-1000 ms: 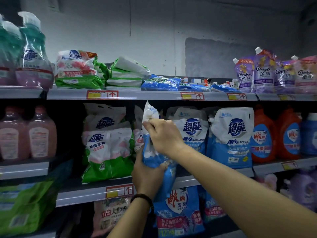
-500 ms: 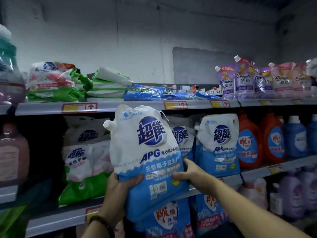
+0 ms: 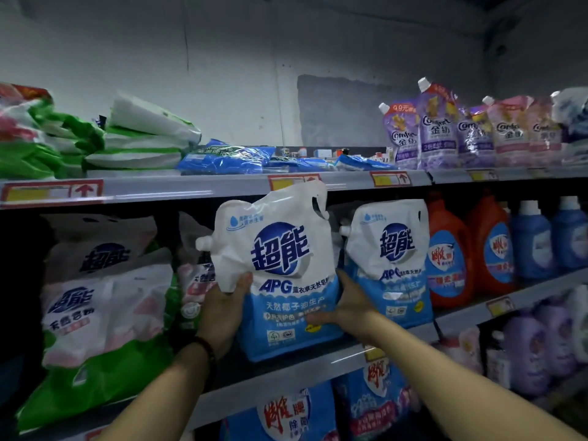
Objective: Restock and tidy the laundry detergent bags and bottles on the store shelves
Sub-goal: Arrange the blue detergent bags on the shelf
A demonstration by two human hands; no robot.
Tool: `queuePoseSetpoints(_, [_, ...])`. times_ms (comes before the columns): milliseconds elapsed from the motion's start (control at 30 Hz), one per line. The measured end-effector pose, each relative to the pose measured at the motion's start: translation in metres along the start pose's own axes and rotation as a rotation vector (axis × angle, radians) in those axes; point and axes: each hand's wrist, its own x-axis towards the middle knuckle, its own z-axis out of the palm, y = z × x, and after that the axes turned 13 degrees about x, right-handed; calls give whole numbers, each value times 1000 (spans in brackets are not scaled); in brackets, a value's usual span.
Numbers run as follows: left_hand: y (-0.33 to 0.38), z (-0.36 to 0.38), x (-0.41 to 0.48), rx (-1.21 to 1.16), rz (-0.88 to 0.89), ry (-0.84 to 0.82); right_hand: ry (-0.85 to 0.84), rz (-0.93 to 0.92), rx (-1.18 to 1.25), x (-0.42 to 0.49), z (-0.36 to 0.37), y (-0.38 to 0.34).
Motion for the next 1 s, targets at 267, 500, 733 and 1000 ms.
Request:
queuePoseSetpoints(267, [-39,36,35,195,-78,-36,-6,-49,-138,14,-6,33])
queuePoseSetpoints(500, [-33,50,23,132,-35,26,267,-183,-494,-12,38,16])
queuePoseSetpoints(733, [-66,25,-13,266,84,-387,151,-240,-704,-21,54,33])
queuePoseSetpoints(1000, [-73,56,-10,483,109,-272,134,-112,-817,-14,27,28])
